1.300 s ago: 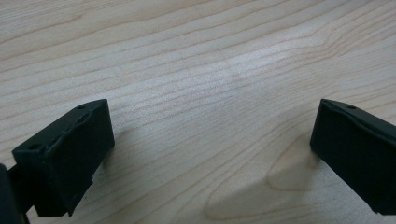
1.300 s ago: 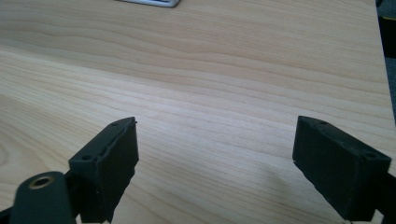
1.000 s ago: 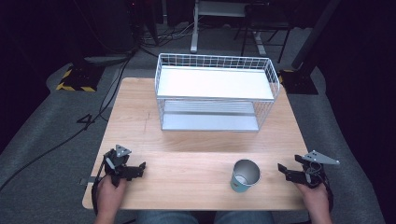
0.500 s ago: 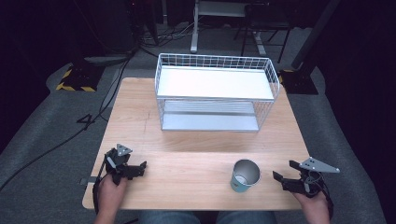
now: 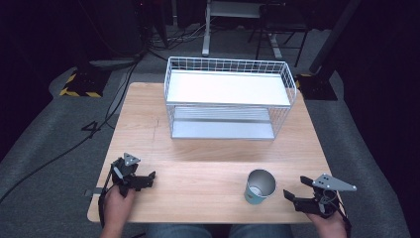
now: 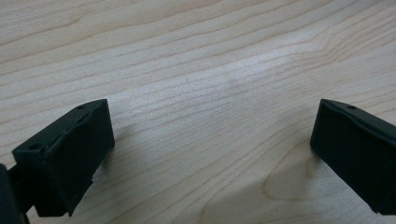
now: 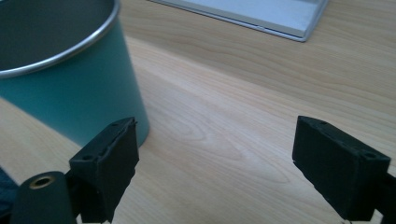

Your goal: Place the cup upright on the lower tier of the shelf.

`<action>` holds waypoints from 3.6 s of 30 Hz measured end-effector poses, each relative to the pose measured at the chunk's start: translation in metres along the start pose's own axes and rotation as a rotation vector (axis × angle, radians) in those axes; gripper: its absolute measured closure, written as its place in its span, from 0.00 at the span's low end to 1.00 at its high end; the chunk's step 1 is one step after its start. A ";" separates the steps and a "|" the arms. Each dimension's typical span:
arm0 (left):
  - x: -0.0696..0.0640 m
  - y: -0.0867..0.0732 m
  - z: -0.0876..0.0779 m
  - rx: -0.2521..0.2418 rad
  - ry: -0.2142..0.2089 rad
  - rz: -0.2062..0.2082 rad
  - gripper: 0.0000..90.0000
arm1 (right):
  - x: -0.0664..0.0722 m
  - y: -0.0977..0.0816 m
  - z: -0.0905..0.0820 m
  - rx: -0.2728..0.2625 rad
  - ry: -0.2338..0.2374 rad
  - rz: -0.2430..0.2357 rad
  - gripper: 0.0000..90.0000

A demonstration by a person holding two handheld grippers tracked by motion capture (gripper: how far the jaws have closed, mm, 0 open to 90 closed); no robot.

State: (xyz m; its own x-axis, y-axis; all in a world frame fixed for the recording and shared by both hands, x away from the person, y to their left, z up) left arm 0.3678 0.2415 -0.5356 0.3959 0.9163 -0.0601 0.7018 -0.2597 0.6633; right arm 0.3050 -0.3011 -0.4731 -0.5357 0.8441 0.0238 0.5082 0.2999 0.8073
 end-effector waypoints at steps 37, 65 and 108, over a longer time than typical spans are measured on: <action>-0.002 -0.001 -0.001 -0.002 0.000 -0.009 0.00 | 0.070 -0.001 0.037 0.009 0.173 -0.103 0.12; -0.007 -0.007 -0.005 -0.002 -0.014 0.005 0.00 | 0.078 -0.005 0.068 -0.033 0.141 -0.076 0.18; -0.007 -0.005 -0.003 0.001 -0.019 0.014 0.00 | 0.062 0.046 0.070 -0.030 0.167 -0.049 0.25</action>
State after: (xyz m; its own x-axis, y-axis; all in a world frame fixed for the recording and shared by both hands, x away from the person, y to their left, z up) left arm 0.3595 0.2369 -0.5358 0.4168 0.9067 -0.0648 0.6967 -0.2728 0.6635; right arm 0.3421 -0.2035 -0.4761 -0.6651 0.7424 0.0800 0.4598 0.3228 0.8273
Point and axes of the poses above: each handheld gripper's, and its own axes: z roughly forward along the jaws, y roughly out of its top, x roughly to its left, the point moved 4 cm from there along z, roughly forward along the jaws, and after that the axes turned 3 degrees about -y, right-handed, at the moved point
